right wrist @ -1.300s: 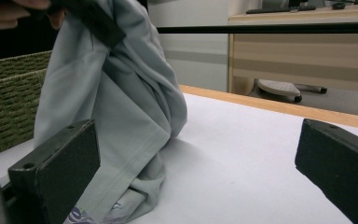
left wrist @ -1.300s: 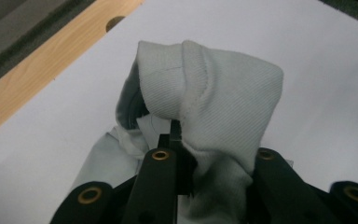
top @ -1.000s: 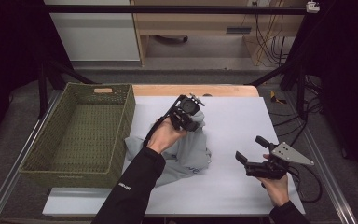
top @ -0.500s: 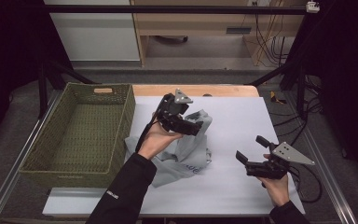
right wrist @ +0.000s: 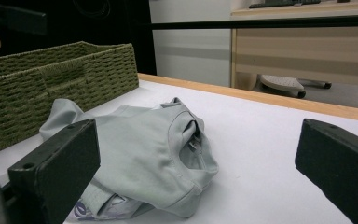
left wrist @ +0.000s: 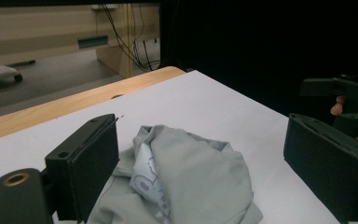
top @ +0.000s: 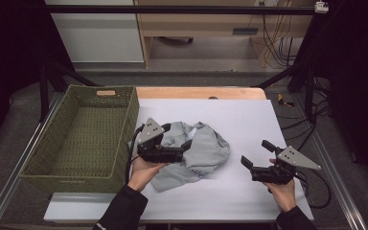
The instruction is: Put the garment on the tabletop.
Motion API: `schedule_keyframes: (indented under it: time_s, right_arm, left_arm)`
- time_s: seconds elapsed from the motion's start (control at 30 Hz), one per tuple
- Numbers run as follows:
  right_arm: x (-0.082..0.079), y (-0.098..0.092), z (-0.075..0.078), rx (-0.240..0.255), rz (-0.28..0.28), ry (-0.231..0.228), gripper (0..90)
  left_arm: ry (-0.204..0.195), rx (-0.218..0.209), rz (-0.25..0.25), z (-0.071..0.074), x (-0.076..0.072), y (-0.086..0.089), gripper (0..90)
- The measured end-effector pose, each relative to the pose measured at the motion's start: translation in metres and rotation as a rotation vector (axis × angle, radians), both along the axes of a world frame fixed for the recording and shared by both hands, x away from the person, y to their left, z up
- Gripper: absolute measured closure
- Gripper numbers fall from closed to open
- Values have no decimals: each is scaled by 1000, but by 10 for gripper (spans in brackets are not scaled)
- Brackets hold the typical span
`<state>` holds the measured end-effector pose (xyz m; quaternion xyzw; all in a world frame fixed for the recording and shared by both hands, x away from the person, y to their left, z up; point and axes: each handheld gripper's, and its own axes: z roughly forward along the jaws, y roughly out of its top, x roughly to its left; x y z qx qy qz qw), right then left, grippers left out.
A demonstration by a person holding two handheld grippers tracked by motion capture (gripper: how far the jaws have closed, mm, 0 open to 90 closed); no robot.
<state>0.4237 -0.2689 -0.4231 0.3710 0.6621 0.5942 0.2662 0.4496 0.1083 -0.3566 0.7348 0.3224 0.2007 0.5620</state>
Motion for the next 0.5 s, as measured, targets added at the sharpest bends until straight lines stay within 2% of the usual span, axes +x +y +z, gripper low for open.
schedule_keyframes:
  time_s: [0.1, 0.17, 0.2, 0.3, 0.33, 0.5]
  right_arm:
    - [0, 0, -1, -2, -2, -2, 3]
    - [0, -1, -1, 5, -8, 3, 3]
    - [0, -1, -1, 3, -9, 4, 3]
    - [1, -2, -3, 2, -10, 2, 3]
    - [1, -2, -3, -5, -12, 1, 3]
    - [1, -4, -5, -2, -8, 2, 3]
  left_arm:
    - [-27, -14, 14, -14, -10, 9, 82]
    - [-32, -60, 12, -23, -14, 15, 80]
    - [-32, -69, 14, -26, -17, 19, 80]
    - [-35, -59, 19, -32, -21, 23, 78]
    - [-40, -71, 21, -38, -26, 28, 74]
    - [-24, -54, 38, -48, -32, 35, 58]
